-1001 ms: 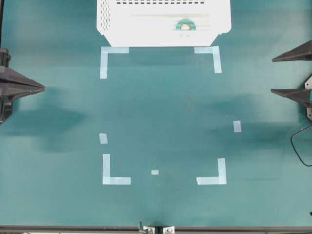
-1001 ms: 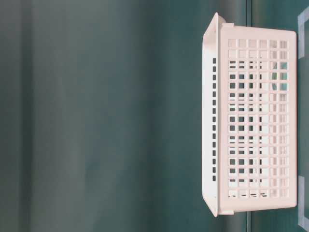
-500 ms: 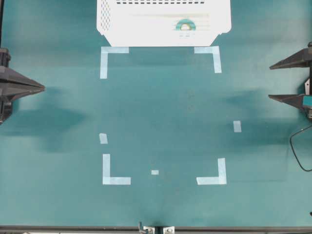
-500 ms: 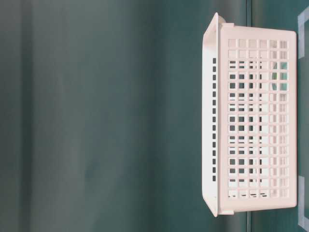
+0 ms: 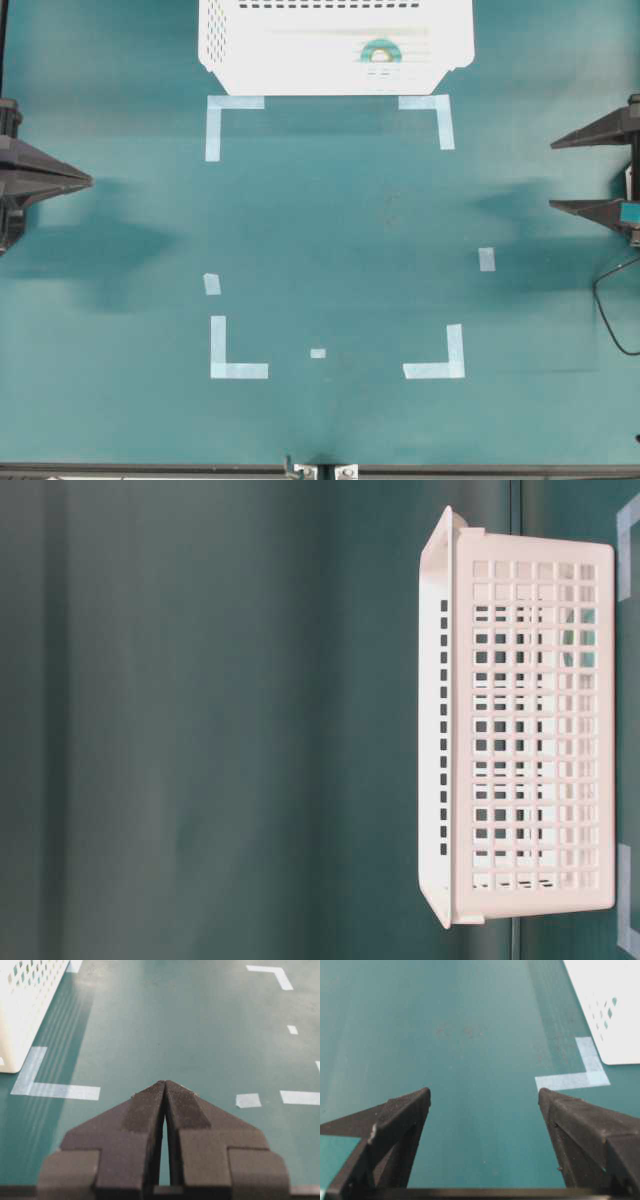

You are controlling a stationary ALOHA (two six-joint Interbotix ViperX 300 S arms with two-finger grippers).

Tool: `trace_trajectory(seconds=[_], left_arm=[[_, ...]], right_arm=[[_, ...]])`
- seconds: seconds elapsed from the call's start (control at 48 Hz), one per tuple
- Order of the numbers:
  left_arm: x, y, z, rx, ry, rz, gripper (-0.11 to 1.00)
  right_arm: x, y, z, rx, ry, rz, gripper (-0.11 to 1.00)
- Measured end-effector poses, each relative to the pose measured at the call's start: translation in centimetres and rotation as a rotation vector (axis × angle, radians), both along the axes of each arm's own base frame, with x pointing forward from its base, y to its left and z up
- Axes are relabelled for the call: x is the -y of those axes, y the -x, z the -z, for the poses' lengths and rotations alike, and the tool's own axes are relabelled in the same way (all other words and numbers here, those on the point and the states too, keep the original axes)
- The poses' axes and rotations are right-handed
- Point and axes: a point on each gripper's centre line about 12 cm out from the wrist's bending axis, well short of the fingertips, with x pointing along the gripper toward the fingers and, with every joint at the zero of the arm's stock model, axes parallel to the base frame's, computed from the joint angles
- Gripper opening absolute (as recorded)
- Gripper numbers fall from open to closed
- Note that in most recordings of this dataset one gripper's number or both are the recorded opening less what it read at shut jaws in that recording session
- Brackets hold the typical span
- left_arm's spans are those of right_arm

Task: Put the tape into the white basket.

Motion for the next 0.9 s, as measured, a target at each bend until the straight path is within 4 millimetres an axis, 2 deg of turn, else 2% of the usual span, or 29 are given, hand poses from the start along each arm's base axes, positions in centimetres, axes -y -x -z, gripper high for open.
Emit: trace_trajectory(seconds=[0.271,0.896], left_arm=[[0.00,0.00,0.00,0.000,0.000,0.000,-0.11],[0.00,0.00,0.00,0.000,0.002,0.000,-0.11]], right_arm=[[-0.13,0.24,0.66,0.028,0.030,-0.018,0.94],[-0.14,0.24,0.65,0.033,0.028,-0.019,0.94]])
